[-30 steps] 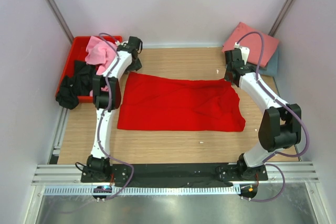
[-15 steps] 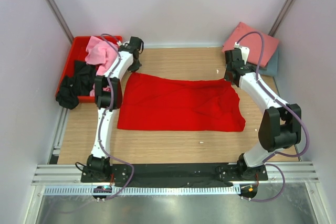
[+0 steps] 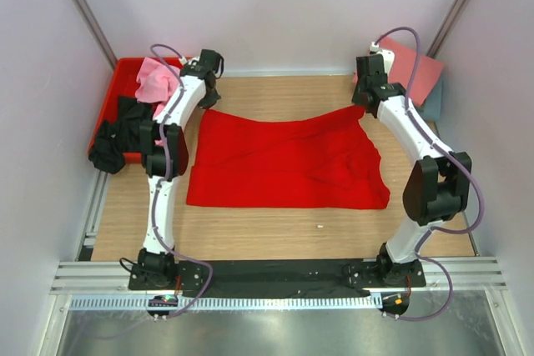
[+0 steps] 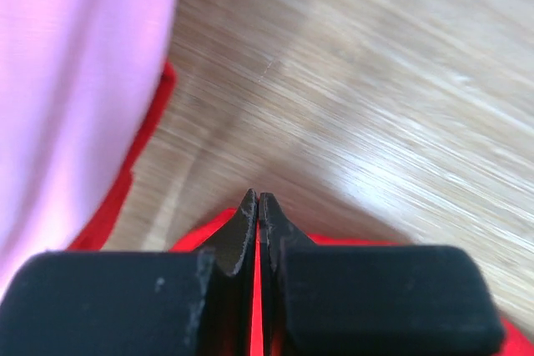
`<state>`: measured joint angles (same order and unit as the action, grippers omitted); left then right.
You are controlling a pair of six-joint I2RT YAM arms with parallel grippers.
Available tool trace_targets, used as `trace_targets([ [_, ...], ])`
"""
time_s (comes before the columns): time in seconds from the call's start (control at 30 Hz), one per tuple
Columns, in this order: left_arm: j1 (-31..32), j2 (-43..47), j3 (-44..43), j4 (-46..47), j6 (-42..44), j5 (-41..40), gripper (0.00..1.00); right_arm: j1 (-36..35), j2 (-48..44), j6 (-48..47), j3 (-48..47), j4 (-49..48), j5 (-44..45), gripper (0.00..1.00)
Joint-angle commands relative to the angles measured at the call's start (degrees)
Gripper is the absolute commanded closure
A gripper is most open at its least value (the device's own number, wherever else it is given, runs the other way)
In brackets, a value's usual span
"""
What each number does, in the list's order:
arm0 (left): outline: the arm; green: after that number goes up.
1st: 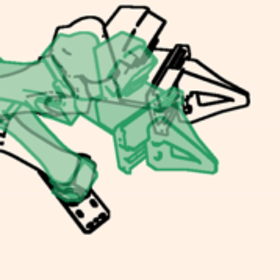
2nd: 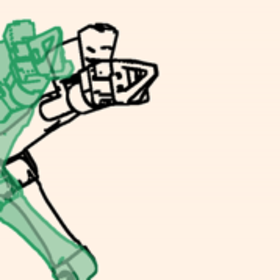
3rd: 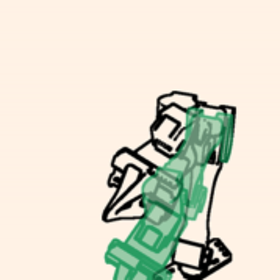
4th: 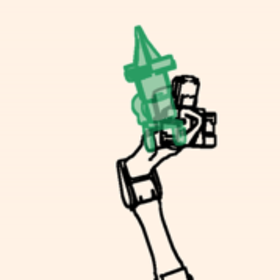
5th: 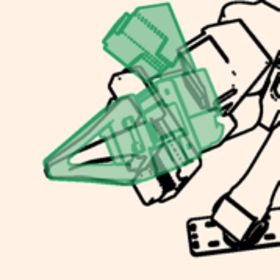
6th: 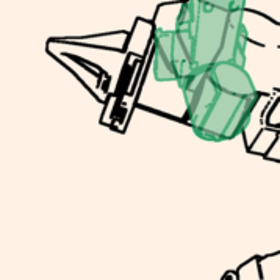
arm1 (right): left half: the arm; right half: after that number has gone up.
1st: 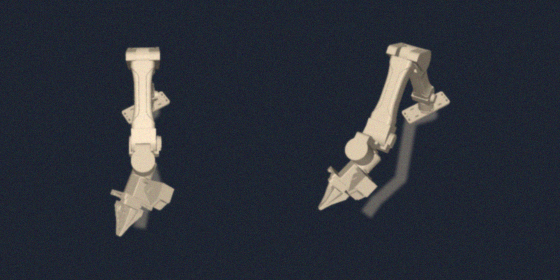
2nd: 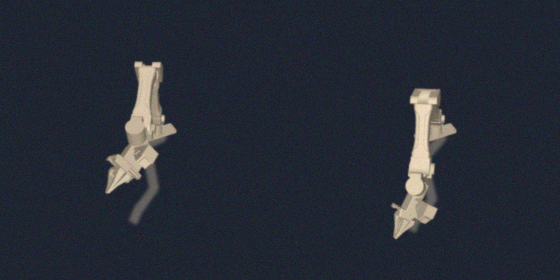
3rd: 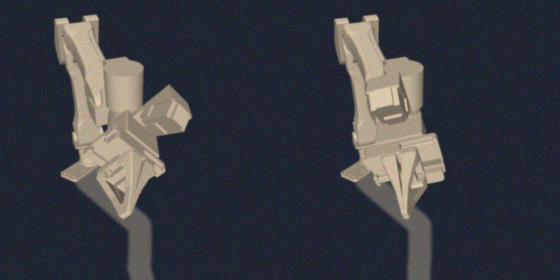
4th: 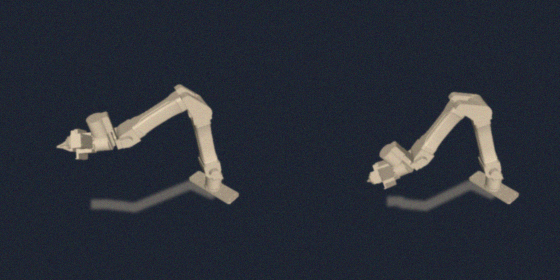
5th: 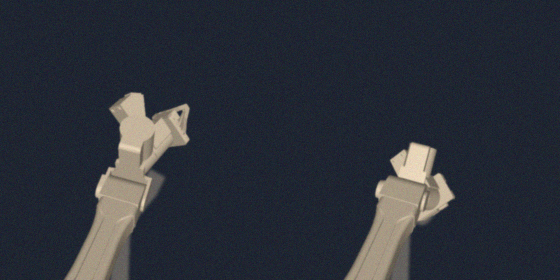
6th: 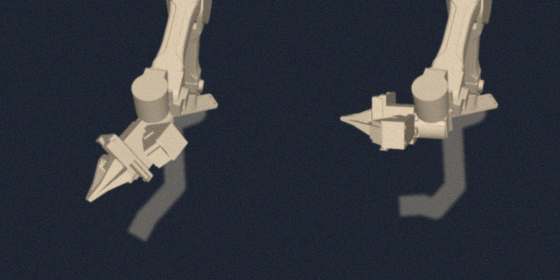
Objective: Fold and stack the t-shirts
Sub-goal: Fold the tshirt
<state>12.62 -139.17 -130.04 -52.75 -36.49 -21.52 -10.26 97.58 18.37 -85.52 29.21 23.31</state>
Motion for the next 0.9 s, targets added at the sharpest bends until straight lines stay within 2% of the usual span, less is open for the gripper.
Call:
trace_targets([
  [0.0,-0.05,5.58,-0.39,-0.6,1.51,-1.33,1.0,-0.02,3.13,-2.72,-6.76,-0.38,-1.68,0.98],
  [0.07,-0.05,5.93,-0.3,-0.86,1.86,-1.33,1.0,0.07,5.15,-4.56,-9.91,-1.08,-5.71,0.99],
  [0.17,-0.05,6.98,-0.04,-1.74,2.56,-1.51,1.0,0.59,9.02,-5.8,-14.04,0.92,-7.39,0.99],
  [0.27,-0.05,10.39,3.46,-1.39,2.65,-1.95,1.0,0.68,9.48,-5.89,-14.34,2.25,-7.23,0.99],
  [0.43,-0.14,19.45,18.46,5.28,2.74,-1.25,1.0,0.68,1.59,-5.1,-6.26,-1.26,-6.0,0.99],
  [0.63,-0.14,27.81,28.24,10.03,3.27,-2.12,1.0,0.77,-8.08,-5.8,5.95,-4.77,-4.24,0.98],
  [0.87,-0.14,36.25,40.2,14.16,1.34,-0.45,1.0,0.86,-15.39,-3.08,13.17,-3.73,-3.37,0.98],
])
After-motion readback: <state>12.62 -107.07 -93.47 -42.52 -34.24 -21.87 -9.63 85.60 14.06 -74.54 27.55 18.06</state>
